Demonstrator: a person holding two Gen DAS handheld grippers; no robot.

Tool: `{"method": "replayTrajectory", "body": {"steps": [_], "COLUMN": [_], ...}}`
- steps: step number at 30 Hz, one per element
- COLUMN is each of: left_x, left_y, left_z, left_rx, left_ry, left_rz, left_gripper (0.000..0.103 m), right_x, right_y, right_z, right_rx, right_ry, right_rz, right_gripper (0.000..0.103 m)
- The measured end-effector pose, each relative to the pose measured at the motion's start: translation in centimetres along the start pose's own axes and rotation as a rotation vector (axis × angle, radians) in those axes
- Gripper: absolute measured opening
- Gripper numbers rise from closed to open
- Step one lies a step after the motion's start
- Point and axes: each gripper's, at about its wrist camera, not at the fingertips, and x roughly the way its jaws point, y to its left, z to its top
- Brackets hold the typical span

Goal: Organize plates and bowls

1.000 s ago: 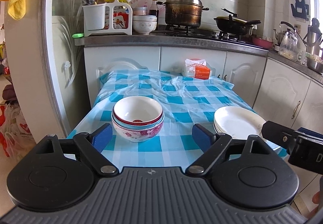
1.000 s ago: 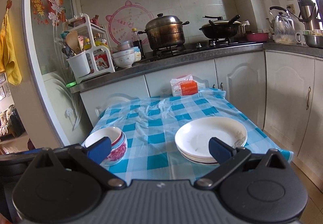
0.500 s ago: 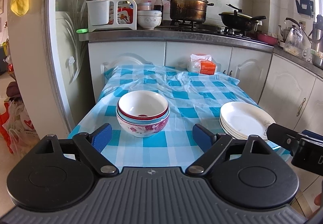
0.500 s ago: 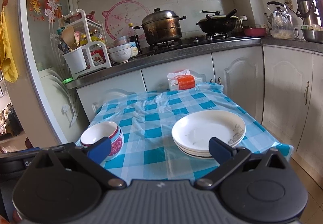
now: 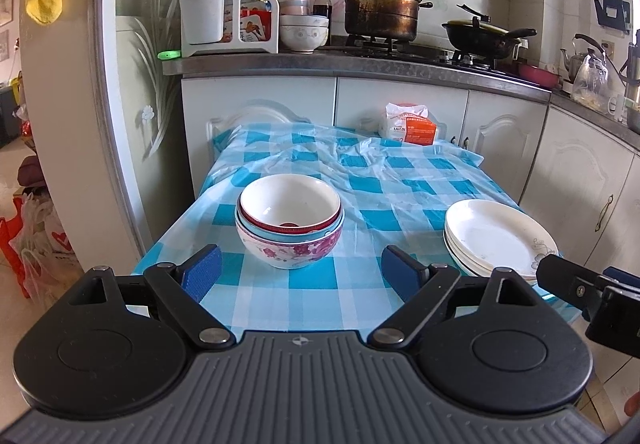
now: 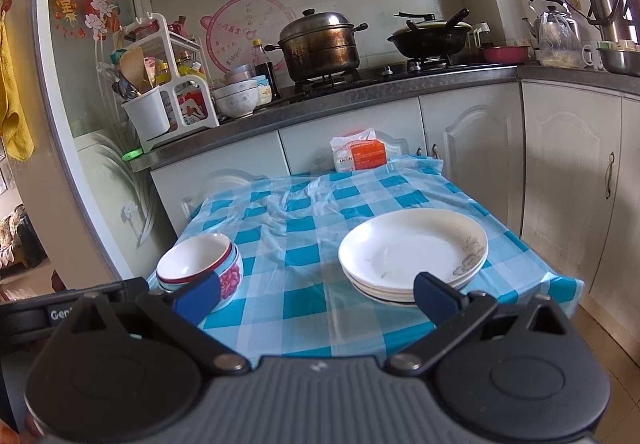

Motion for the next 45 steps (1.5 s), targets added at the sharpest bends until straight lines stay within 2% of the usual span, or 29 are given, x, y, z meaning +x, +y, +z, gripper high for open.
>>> {"method": "replayTrajectory", "body": {"steps": [8,24,35,42,45], "left_x": [0.2,0.6,0.5,0.6,0.6], "left_y": [-0.6,-0.3,0.2,-0.1,0.6], "left_z": [-0.1,0.0,-0.1,0.1,0.9], "left_rx": [0.012,0.031,0.033,0.024,-0.009], "left_ry": [0.006,0.004,-0.003,-0.029,-0.052], "left_rz": [0.019,0.008,-0.03,-0.069,-0.051], "left_gripper": [0.103,0.103,0.103,0.103,0.103], "right_x": [0.2,0.1,-0.4,0.1,0.8], "right_y": [-0.4,-1.4,-1.4,-3.0,-4.0], "right_z": [-0.1,-0.1,-0.1,-0.3,-0.5], "right_rx": [0.011,0.029,0.027,0.056,0.078], "right_ry": [0.007,0.0,-0.004,0.002,0.015], "right_rz": [0.007,0.001,0.0,-0.007,-0.004], "right_gripper": [0.102,0.102,0.102,0.102,0.102]}}
